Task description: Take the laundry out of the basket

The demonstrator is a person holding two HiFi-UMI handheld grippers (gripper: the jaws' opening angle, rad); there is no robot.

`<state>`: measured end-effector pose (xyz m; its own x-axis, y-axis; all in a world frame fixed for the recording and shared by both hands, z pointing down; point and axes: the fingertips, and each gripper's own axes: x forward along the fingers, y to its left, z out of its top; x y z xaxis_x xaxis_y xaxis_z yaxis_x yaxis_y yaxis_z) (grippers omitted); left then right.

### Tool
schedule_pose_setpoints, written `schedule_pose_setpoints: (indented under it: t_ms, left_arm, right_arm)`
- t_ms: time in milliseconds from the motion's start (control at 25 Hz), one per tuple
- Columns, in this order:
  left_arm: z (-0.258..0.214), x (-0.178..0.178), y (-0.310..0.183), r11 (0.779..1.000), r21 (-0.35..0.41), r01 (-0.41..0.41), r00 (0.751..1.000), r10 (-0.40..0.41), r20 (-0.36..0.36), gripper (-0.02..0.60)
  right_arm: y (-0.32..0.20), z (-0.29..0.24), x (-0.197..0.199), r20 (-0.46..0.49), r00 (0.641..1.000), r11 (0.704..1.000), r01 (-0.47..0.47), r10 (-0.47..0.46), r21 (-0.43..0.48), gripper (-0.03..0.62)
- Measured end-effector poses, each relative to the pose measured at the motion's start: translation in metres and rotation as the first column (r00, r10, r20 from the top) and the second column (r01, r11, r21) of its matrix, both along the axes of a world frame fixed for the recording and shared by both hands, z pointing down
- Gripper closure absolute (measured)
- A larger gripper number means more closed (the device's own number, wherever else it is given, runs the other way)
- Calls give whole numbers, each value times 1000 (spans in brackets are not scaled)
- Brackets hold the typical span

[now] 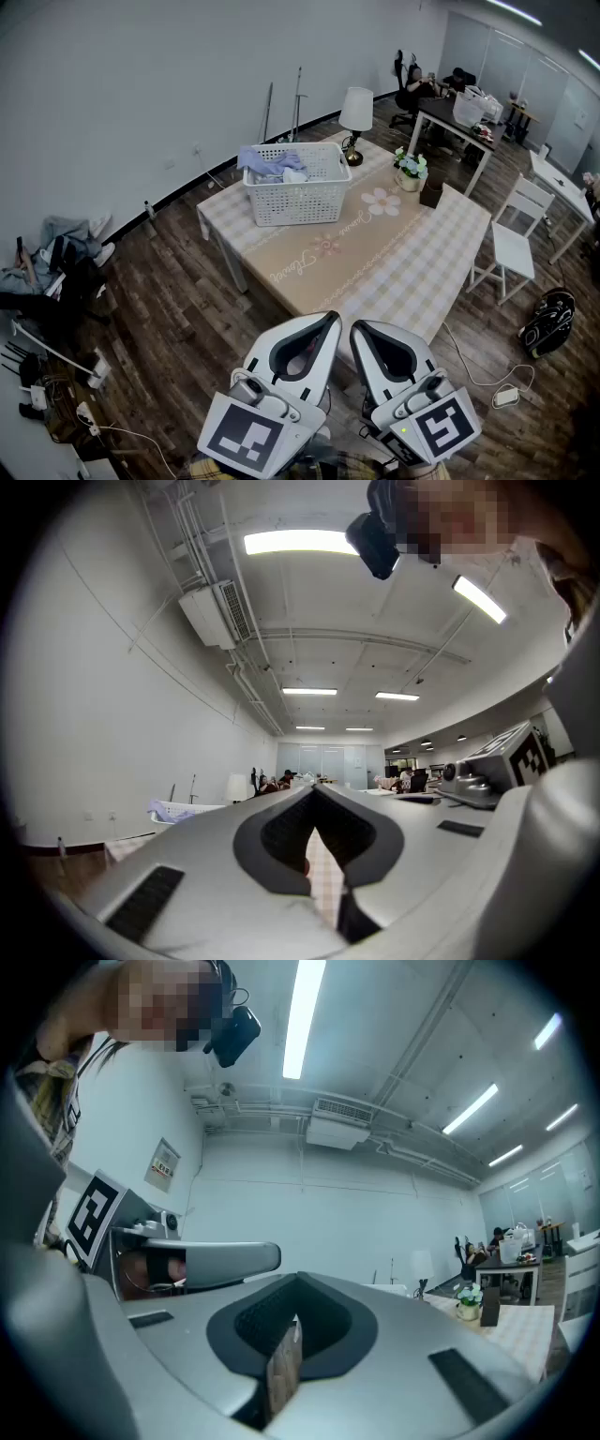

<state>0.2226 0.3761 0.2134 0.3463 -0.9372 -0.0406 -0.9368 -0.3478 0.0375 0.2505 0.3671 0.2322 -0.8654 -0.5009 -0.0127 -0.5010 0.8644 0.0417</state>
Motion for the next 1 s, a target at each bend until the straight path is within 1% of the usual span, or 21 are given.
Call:
schedule_pose_setpoints:
  t_ms: [200,360,440,560,680,840,1000]
  left_arm:
    - [0,4,-1,1000,3,4,1000,-4,-4,557]
    - [2,9,0,1000,3,13,1000,-13,-4,557]
    - [4,12,0,1000,1,23,1000,-23,-7,557]
    - [7,14,1,999,0,41,999,-41,-10,557]
    - [10,13,4,998,-4,66,998,-66,-11,557]
    - [11,7,6,995,-11,96,995,-96,-9,557]
    - [13,-10,1,992,-9,124,992,-124,-10,557]
  right_arm:
    - [-3,-1,5,24,1000,1000,-11,11,-7,577]
    - [-2,0,11,33,999,1000,-2,2,-9,577]
    - [-3,-2,14,50,999,1000,-4,5,-7,577]
    - [-3,3,18,37,999,1000,13,-12,-5,577]
    - [-5,3,20,64,998,1000,15,-14,-9,577]
    - [-6,3,14,68,997,999,41,-40,-12,577]
    - [-13,7,-4,55,996,998,64,-63,-16,577]
